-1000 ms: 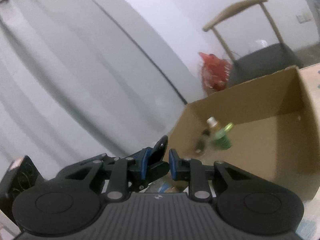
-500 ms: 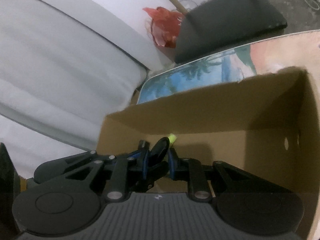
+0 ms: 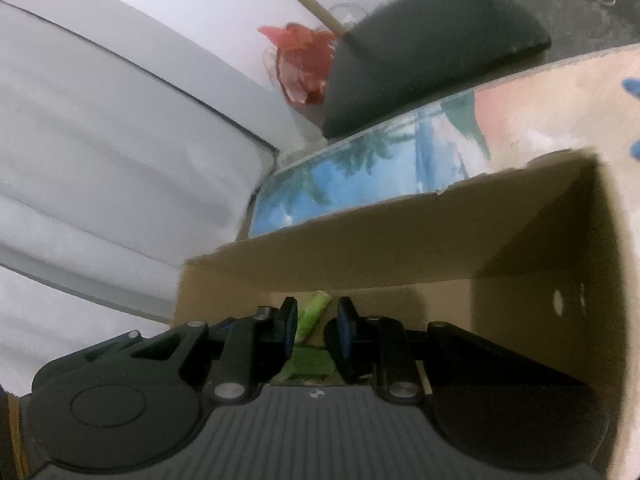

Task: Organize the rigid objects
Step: 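Carry the black item into the box and open the left gripper, then grasp the dark green round jar with the right gripper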

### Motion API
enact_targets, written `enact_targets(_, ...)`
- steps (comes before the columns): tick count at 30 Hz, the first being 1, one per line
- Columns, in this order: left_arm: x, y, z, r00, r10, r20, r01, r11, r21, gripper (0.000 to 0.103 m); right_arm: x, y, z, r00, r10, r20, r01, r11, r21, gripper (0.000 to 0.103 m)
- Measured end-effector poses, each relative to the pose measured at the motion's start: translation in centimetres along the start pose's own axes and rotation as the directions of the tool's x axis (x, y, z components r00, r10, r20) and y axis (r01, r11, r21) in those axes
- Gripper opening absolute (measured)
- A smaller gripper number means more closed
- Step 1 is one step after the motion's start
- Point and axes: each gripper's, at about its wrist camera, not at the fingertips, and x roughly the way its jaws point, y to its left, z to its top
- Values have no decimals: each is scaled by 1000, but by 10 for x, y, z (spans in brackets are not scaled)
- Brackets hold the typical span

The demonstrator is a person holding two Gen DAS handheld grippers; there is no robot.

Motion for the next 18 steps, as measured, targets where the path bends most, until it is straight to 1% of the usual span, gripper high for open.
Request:
enact_targets(2,-16,5,-4,999,-16,31,16,1000,-11,29,-19,9,-9,999,3,34,-2,1000,-30,24)
enact_targets(4,-40,12,-14,997,-36,72,38,999,-31,31,-37,16,-18,998,10,66,-6,998,-55,24)
enact_targets(7,-73,24,-34,989,-75,128,84,995,-61,34,-79,27,-46,991,52,120,-39,994,-106,24)
enact_targets(9,-101,33,-57,978,-94,186,112,990,-85,38,-110,33,-72,983,89,162,-64,986,-154,24)
enact_targets(12,-131,41,-97,964,-103,245,134,984,-114,53,-151,38,-118,966,140,217,-89,969,-231,25)
enact_targets(13,-140,42,-116,959,-105,264,141,983,-121,59,-161,38,-133,962,148,230,-88,964,-251,25)
enact_targets(14,-146,42,-133,955,-104,276,144,981,-128,60,-170,39,-153,958,154,243,-83,957,-278,26)
enact_targets(16,-151,40,-162,952,-106,286,149,979,-136,61,-176,39,-184,954,164,251,-78,944,-319,28)
enact_targets(17,-151,40,-177,950,-109,291,155,978,-139,61,-176,39,-199,952,168,256,-76,940,-333,35)
enact_targets(18,-150,38,-192,949,-110,294,160,976,-149,62,-174,39,-215,951,169,257,-73,936,-346,49)
